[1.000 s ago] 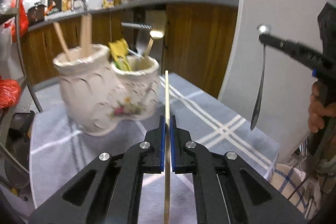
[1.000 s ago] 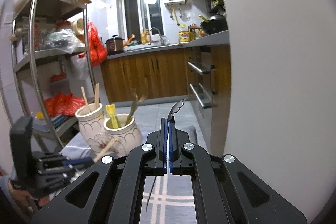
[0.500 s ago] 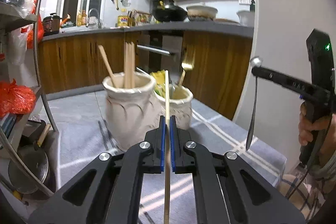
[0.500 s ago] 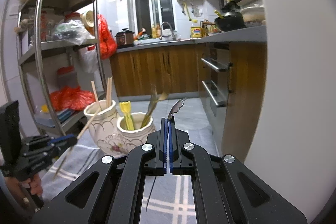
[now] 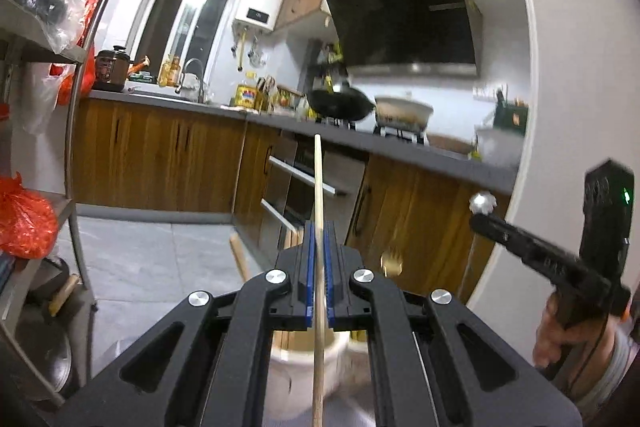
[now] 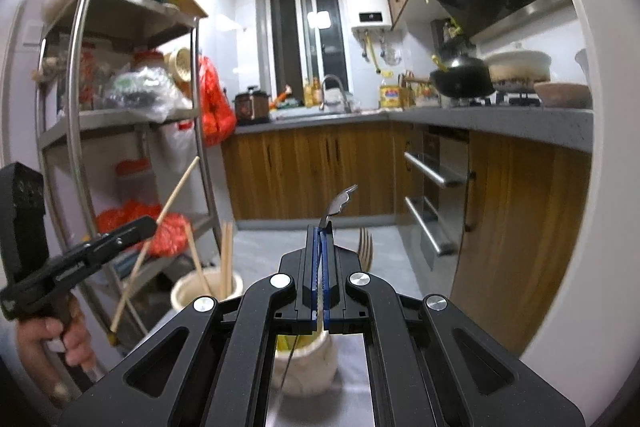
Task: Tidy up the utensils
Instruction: 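Release chopstick into tall pot with left tool while right releases silver spoon into short pot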
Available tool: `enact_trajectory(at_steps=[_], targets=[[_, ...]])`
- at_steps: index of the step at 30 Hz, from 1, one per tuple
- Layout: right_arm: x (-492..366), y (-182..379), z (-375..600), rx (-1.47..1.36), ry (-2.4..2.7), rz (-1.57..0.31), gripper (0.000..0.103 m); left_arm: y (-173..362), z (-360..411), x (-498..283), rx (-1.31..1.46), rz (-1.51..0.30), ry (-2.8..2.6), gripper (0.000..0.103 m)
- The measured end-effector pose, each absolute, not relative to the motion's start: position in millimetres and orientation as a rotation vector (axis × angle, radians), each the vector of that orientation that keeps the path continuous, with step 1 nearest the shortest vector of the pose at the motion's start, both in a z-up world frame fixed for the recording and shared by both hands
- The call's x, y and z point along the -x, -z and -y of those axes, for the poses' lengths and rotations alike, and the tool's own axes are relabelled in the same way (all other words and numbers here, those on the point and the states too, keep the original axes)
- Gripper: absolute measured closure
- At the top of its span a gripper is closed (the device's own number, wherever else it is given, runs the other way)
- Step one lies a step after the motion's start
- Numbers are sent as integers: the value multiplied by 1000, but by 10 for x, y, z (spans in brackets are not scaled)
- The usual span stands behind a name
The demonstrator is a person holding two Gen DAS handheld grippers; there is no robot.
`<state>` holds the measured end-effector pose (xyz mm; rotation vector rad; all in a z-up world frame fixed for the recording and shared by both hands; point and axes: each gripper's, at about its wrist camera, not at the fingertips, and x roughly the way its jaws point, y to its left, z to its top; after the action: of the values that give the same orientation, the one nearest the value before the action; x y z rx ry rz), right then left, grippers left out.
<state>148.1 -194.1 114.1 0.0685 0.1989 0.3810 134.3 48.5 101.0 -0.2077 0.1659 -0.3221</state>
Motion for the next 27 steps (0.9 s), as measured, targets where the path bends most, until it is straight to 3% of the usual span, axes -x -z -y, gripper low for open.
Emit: enact_trajectory(at_steps=[12, 27], targets=[[-1753, -1106, 1759, -51, -290, -87, 101, -906, -272, -1789, 200, -40, 185, 99], [-1834, -567, 1723, -34, -351, -246, 101, -656, -356, -1416, 111, -181, 196, 99]])
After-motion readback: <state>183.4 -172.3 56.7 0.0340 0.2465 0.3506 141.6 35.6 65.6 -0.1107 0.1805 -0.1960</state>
